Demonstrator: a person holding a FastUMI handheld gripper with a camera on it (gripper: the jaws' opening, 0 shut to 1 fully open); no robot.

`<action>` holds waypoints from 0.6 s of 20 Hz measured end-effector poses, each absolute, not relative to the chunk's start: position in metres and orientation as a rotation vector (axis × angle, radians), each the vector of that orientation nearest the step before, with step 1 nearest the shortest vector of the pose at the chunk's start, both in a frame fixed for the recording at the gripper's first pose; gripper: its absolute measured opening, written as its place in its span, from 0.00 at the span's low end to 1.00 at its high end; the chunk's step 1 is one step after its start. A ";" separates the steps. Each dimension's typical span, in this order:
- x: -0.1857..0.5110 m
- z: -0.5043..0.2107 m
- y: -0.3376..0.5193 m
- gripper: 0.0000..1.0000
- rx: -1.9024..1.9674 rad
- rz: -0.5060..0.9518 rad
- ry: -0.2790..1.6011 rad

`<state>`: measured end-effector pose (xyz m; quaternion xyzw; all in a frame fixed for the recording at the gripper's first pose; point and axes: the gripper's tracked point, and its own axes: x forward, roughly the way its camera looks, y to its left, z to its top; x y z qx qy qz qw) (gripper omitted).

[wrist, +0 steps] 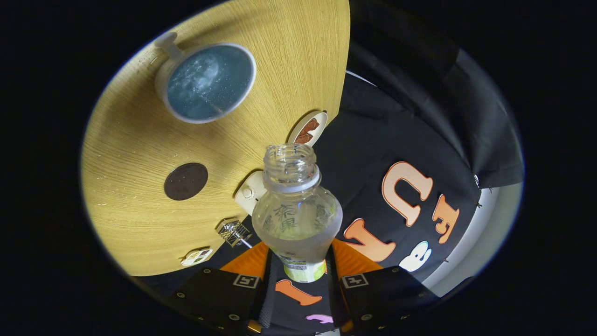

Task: Take the bottle from table, then pour the juice into the cup, finally place the bottle on the coaster

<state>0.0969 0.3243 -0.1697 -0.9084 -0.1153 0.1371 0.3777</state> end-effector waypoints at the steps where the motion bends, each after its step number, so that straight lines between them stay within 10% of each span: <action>1: 0.095 -0.172 0.325 0.49 -2.316 0.356 -0.297; 12: 0.088 -0.199 0.308 0.49 -2.199 0.382 -0.191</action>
